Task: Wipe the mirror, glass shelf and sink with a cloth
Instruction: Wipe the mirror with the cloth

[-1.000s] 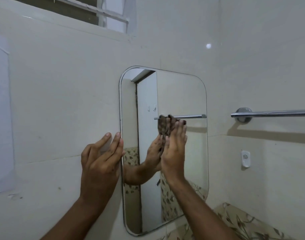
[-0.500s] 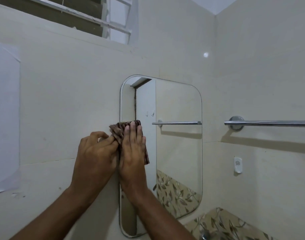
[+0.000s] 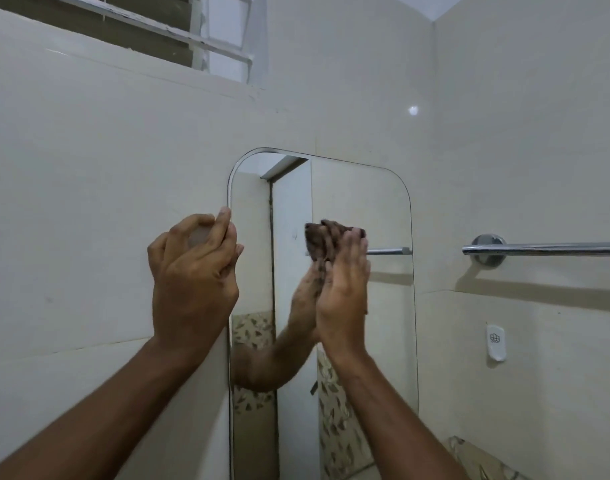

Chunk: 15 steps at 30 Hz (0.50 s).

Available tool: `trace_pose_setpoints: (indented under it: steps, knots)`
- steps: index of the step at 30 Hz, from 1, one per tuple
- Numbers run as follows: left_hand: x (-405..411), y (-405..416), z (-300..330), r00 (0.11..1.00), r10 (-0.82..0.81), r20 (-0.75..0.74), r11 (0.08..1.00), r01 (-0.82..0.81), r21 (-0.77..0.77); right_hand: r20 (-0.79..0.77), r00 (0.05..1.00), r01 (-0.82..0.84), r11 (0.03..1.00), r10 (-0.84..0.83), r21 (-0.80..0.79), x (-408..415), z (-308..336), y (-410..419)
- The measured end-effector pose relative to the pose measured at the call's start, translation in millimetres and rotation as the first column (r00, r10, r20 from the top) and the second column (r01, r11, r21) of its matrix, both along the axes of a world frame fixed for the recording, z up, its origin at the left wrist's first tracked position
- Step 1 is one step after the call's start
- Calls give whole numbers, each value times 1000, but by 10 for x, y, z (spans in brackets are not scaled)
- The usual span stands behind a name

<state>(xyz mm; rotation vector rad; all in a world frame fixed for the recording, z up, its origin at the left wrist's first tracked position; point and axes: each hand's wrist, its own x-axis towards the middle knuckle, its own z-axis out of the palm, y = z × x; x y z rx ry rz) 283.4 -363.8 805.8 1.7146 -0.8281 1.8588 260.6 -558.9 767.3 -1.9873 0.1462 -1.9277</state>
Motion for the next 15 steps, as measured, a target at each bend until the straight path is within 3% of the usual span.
trace_pose_setpoints:
  steps: [7,15]
  knots:
    - [64,-50,-1,999,3,32,1000,-3,-20,17,997,62,956,-70,287,-5,195,-914]
    - [77,-51,-20,1000,-28,2,999,28,-36,-11,998,68,949,-68,307,-12,652,-1019]
